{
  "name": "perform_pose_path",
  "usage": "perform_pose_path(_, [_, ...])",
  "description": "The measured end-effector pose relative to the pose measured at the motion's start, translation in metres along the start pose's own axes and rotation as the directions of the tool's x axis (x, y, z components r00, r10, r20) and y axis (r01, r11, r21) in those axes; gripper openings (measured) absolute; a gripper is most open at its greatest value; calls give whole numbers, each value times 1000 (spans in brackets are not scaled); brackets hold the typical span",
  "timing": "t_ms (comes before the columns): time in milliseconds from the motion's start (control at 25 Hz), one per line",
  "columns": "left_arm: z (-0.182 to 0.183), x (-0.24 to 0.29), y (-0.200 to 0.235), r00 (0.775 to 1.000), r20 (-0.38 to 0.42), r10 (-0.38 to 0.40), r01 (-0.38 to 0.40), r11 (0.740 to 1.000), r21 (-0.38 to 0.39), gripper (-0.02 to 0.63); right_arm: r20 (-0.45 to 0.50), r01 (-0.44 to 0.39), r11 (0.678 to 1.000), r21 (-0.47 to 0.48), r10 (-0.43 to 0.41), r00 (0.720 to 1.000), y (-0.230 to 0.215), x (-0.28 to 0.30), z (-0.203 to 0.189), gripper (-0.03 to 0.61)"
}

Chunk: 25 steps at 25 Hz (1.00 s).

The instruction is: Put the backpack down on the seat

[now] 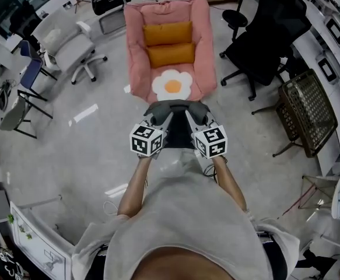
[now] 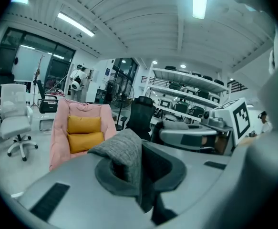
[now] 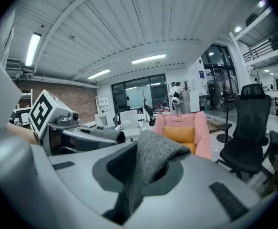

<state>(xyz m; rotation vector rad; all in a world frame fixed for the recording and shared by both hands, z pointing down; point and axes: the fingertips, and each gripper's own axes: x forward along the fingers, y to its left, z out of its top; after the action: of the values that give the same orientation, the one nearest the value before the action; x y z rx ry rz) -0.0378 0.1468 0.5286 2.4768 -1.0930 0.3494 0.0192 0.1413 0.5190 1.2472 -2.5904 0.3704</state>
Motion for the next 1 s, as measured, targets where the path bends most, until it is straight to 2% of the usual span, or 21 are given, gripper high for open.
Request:
perform_pose_path(600, [76,117,83,997,1,83,-83,995,-50,32,-25,-88,996,-12,87,996,-115,105,53,26])
perform_pose_path(1000, [101,174,122,993,-16,120,-121,990,-67,32,-44,-137,991,-14,136,990,-170,156,67,26])
